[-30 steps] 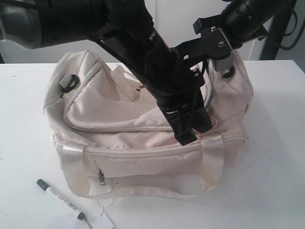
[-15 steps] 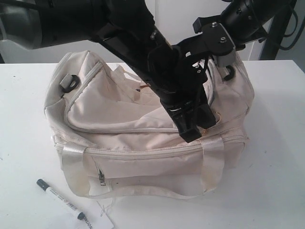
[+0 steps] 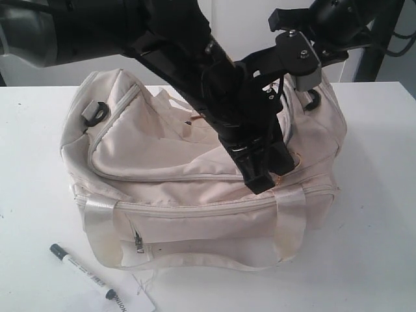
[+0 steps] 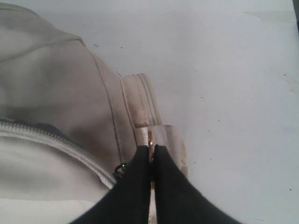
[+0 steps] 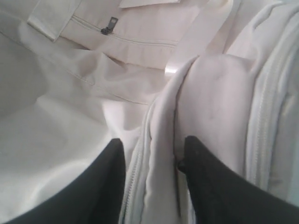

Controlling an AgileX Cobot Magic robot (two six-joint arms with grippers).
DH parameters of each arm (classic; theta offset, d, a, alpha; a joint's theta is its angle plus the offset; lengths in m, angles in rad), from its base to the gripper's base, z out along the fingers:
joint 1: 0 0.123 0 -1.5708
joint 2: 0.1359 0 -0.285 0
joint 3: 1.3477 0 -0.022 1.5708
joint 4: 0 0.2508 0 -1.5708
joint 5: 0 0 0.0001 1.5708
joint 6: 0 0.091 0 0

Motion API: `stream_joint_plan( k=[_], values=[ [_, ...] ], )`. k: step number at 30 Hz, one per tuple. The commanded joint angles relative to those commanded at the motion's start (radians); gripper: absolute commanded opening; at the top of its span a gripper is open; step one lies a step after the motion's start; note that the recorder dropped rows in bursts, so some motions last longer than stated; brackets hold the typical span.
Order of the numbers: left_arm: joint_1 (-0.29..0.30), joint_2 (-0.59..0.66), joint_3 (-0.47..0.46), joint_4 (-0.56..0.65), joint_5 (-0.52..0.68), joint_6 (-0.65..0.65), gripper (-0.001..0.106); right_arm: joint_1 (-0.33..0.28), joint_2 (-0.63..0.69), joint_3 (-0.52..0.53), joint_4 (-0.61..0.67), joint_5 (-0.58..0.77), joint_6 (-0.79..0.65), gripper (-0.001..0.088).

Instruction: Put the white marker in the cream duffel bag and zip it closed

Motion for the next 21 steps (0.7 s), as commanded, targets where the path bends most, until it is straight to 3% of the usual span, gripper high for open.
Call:
stream_joint_plan(
  k=[12, 21],
  values=[
    [0.0, 0.0, 0.0, 0.0, 0.0, 0.0, 0.0, 0.009, -0.024, 0.02, 0.006, 0.029, 0.038, 0.0398],
    [0.0, 0.0, 0.0, 0.0, 0.0, 0.0, 0.0, 0.061, -0.058, 0.132, 0.008, 0.029, 0.043, 0.0398]
  ],
)
